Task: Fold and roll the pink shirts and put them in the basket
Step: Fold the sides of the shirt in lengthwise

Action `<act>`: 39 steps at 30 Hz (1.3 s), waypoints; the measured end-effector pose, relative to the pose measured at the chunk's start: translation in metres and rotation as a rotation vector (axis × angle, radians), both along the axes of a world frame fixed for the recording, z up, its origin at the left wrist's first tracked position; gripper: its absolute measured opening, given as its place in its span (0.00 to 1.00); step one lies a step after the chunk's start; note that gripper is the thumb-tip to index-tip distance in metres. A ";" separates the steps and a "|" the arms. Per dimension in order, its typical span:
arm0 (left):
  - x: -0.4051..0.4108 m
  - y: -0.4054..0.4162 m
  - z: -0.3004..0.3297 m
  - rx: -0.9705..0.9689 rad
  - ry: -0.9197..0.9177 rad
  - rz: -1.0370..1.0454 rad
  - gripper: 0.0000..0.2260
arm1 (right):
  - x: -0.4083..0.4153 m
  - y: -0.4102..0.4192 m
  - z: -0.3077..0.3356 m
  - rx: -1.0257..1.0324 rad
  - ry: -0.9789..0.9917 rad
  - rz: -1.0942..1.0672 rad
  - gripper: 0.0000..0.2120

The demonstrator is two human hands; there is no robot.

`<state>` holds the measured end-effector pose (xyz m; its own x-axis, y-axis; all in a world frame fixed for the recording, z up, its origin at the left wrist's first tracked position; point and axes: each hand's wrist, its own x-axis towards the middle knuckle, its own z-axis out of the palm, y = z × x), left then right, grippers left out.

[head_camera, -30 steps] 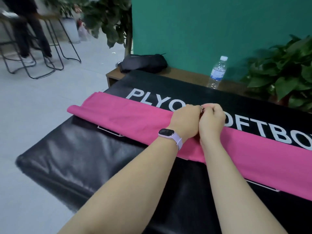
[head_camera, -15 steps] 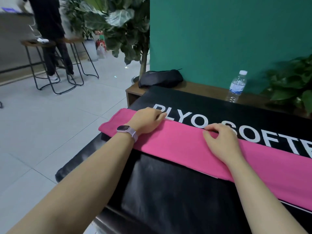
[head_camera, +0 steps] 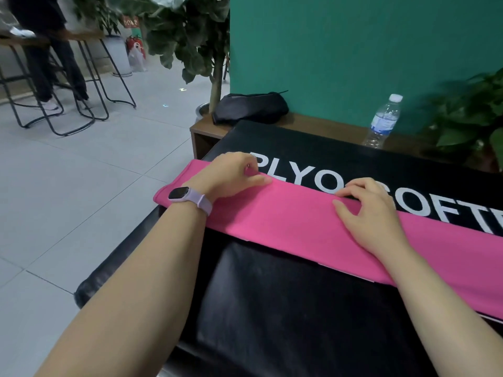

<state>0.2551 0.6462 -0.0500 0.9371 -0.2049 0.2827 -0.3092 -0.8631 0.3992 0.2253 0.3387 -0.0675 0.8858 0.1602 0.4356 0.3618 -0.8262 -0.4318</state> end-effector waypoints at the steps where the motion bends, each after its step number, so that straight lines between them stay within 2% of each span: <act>1: 0.002 0.000 0.001 0.007 -0.044 -0.002 0.20 | -0.001 0.000 0.000 -0.005 -0.002 0.002 0.04; 3: 0.006 0.000 -0.001 0.052 -0.061 0.024 0.23 | -0.001 0.000 -0.001 -0.007 0.000 -0.001 0.04; 7: 0.010 -0.001 -0.014 0.141 0.061 0.131 0.26 | -0.002 0.000 0.001 -0.029 0.023 -0.048 0.06; 13: 0.016 -0.002 -0.015 0.162 0.115 0.200 0.19 | -0.003 0.001 0.003 -0.032 0.052 -0.088 0.05; 17: 0.014 -0.001 -0.022 0.207 0.085 0.266 0.19 | -0.004 0.004 0.002 -0.121 -0.028 -0.128 0.06; 21: 0.011 -0.001 -0.022 0.201 0.088 0.321 0.19 | -0.003 0.009 0.003 -0.248 0.069 -0.205 0.08; 24: 0.000 -0.001 -0.017 0.134 0.036 0.396 0.14 | -0.012 0.005 0.002 -0.243 0.013 -0.234 0.11; 26: -0.010 -0.001 -0.007 0.156 -0.102 0.435 0.09 | -0.015 0.002 0.000 -0.235 -0.003 -0.243 0.13; 28: -0.027 -0.018 0.004 0.093 -0.309 0.319 0.12 | -0.014 0.002 0.000 -0.174 0.101 -0.232 0.17; 30: -0.053 -0.063 0.012 -0.064 -0.372 -0.040 0.12 | -0.013 0.002 0.002 -0.088 0.231 -0.193 0.24; 32: -0.077 -0.123 0.010 -0.090 -0.210 -0.342 0.11 | -0.012 -0.001 0.004 -0.056 0.279 -0.152 0.25; 33: -0.086 -0.147 0.007 -0.098 -0.119 -0.392 0.10 | -0.012 -0.003 0.004 -0.048 0.288 -0.127 0.24; 35: -0.097 -0.179 -0.001 -0.163 0.047 -0.351 0.07 | -0.011 -0.010 0.004 -0.020 0.297 -0.095 0.25; 36: -0.098 -0.183 -0.006 -0.145 0.106 -0.298 0.10 | -0.011 -0.012 0.005 -0.010 0.307 -0.094 0.26; 39: -0.093 -0.156 -0.017 0.159 0.161 -0.158 0.27 | -0.010 -0.015 0.003 -0.017 0.316 -0.103 0.29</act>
<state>0.1624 0.4904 -0.0667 0.9202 -0.3819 0.0854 -0.3885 -0.8651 0.3173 0.2149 0.3235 -0.0644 0.9886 0.0674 0.1349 0.1262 -0.8594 -0.4954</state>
